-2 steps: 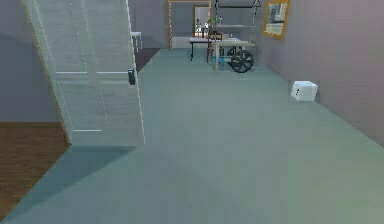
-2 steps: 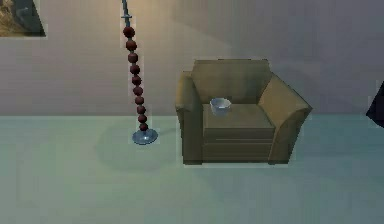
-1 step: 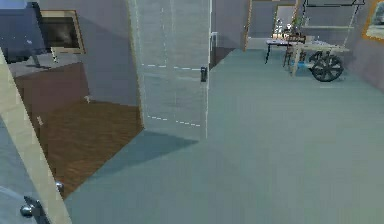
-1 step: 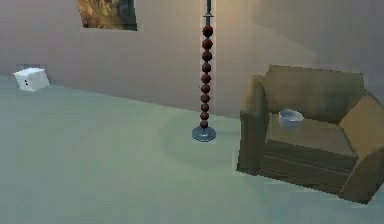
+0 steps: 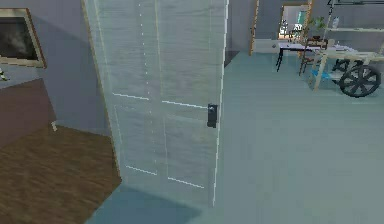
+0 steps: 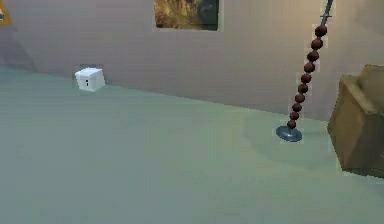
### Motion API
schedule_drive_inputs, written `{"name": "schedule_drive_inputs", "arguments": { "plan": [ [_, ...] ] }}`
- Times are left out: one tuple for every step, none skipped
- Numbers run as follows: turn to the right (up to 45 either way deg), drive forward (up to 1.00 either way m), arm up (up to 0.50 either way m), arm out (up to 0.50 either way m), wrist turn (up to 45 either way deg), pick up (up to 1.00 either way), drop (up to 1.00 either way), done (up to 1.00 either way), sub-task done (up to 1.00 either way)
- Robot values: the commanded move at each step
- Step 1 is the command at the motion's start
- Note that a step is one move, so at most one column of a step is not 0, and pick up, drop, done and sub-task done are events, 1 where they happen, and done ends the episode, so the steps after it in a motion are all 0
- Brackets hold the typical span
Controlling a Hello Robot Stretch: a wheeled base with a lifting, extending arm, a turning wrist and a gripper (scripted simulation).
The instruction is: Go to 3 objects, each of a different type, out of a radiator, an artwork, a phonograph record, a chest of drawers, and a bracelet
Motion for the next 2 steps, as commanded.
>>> {"name": "schedule_drive_inputs", "arguments": {
  "plan": [
    [-15.0, 0.0, 0.0, 0.0, 0.0, 0.0, 0.0, 0.0, 0.0],
    [0.0, 0.15, 0.0, 0.0, 0.0, 0.0, 0.0, 0.0, 0.0]
  ]
}}
